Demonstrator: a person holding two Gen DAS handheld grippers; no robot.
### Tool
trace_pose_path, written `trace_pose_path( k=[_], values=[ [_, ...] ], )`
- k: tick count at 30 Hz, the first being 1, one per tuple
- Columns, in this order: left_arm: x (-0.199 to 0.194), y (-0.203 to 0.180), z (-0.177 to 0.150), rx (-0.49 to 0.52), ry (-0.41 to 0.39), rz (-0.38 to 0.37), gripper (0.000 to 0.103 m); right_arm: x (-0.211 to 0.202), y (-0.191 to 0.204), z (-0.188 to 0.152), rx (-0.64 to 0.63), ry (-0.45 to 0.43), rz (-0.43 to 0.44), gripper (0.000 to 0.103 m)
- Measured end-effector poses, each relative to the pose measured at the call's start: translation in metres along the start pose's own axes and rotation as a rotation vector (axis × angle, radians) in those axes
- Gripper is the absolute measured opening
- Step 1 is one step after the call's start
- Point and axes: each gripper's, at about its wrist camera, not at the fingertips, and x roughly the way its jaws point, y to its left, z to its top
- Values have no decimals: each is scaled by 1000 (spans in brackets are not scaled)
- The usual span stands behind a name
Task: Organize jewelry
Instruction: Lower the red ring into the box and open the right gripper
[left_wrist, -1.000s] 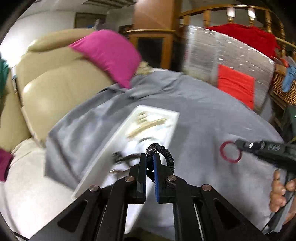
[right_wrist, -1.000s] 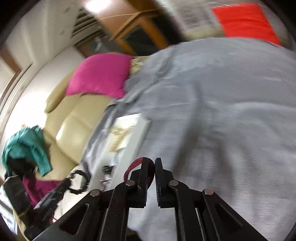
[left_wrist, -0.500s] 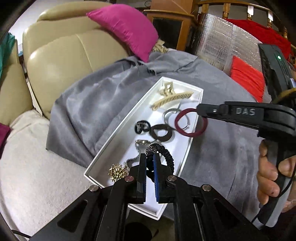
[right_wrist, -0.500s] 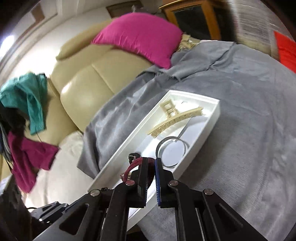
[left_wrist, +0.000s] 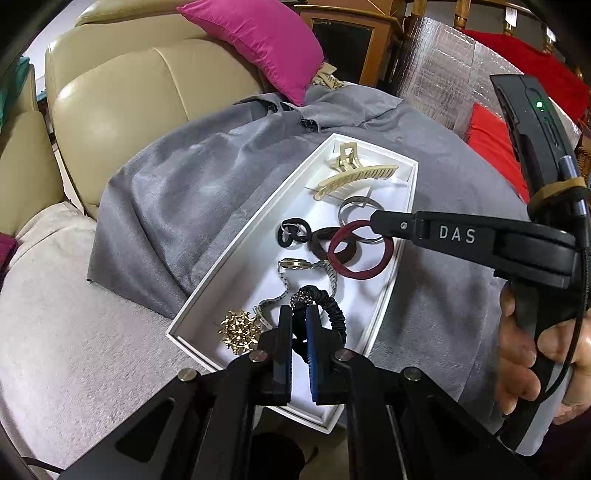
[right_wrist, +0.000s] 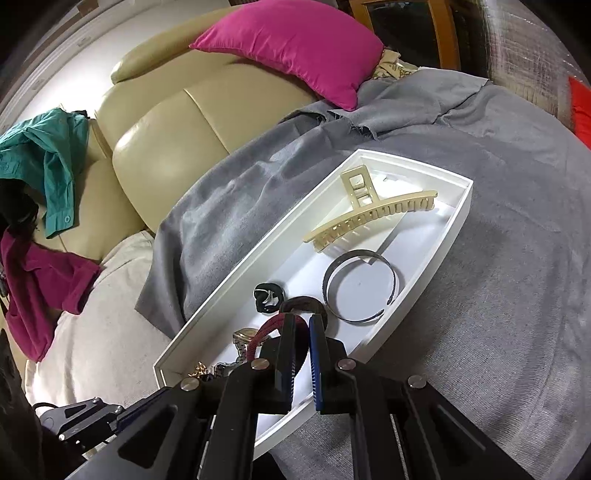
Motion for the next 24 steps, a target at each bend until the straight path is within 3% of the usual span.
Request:
trace_pose_path(
  k=[16,24],
  values=[
    [7,2,-2,11,34,20,7,6,4,1,-23,23,-27,8],
    [13,2,-4,6,68,6,7,14,1,2,-30,81,-72,8]
  ],
)
